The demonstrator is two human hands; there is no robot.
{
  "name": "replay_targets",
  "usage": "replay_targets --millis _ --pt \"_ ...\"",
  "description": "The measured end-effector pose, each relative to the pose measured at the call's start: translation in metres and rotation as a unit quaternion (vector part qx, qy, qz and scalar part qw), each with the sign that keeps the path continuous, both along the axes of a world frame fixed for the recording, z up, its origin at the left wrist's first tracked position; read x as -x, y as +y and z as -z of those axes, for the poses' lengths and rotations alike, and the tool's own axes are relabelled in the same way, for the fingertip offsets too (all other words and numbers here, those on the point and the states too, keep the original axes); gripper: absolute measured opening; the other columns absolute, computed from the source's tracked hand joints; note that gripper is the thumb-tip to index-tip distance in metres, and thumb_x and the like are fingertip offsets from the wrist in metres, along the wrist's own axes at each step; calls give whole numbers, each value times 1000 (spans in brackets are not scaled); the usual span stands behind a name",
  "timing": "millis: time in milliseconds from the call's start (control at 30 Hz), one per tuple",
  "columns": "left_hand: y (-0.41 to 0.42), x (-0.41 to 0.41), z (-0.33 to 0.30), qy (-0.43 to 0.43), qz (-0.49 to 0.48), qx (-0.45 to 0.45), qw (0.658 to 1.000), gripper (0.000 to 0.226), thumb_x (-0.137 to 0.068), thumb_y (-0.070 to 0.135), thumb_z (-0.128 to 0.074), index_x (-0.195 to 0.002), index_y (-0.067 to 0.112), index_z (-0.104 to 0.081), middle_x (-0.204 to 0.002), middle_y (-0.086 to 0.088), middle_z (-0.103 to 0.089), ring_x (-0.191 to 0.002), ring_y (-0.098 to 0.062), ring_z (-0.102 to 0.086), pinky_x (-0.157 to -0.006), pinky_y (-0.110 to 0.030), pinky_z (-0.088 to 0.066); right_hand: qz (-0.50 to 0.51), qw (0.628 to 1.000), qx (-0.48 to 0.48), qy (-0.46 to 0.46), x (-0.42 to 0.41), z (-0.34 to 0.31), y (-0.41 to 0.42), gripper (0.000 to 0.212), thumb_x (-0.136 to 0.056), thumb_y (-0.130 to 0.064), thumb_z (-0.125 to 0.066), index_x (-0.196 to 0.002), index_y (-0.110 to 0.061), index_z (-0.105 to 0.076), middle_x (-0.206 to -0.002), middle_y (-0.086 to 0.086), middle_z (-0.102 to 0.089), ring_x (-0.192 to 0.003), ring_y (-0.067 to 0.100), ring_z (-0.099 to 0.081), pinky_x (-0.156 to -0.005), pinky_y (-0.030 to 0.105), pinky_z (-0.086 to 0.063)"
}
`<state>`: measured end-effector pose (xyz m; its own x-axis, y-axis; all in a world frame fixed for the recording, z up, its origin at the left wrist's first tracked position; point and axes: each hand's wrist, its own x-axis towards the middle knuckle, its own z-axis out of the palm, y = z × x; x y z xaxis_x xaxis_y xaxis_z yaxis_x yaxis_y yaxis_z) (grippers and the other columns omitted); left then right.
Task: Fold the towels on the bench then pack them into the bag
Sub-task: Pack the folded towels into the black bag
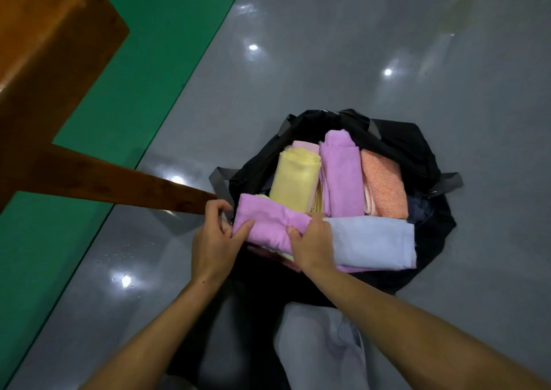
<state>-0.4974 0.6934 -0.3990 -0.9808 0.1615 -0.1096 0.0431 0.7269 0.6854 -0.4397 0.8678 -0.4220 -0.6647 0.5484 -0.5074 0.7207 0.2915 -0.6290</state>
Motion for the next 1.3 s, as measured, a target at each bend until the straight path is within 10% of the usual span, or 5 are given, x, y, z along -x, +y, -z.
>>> replay_targets --millis 267,567,767,1033,1300 --pt "0 14 14 -32 58 94 993 20 -97 47 -66 -97 27 -62 -72 10 -65 -69 -12 -66 -63 -38 -61 -147 981 -95 -83 -9 -28 20 71 -84 -62 -74 -132 -18 -46 -127 8 -51 -103 34 -64 -75 38 -43" --pt "-4 9 5 -33 86 68 993 14 -96 37 -71 -91 26 -63 -64 7 -61 -60 -12 -60 -53 -35 -51 -543 796 -240 122 10 -32 26 76 -80 -54 -78 -148 -40 -46 -163 10 -34 -133 36 -45 -103 52 -48" --pt "-8 -2 -1 -80 45 -28 995 56 -85 27 -84 -131 29 -51 -61 0 -58 -56 -10 -56 -57 -29 -53 -491 838 -219 95 13 5 25 61 -91 -55 -54 -150 -41 -45 -151 9 -43 -110 31 -56 -83 47 -56" --pt "-13 -10 -8 -41 39 -117 992 14 -90 15 -79 -91 22 -66 -53 3 -45 -51 -10 -41 -52 -24 -37 -480 820 -298 94 14 25 4 44 -97 -36 -56 -141 -39 -59 -138 10 -55 -110 34 -55 -82 44 -47" --pt "-17 -4 -14 -62 220 126 965 31 -90 61 -55 -94 37 -74 -75 17 -69 -68 -3 -63 -60 -28 -47 -472 833 -284 47 2 14 1 44 -97 -34 -59 -140 -34 -58 -128 11 -50 -111 36 -50 -88 47 -45"
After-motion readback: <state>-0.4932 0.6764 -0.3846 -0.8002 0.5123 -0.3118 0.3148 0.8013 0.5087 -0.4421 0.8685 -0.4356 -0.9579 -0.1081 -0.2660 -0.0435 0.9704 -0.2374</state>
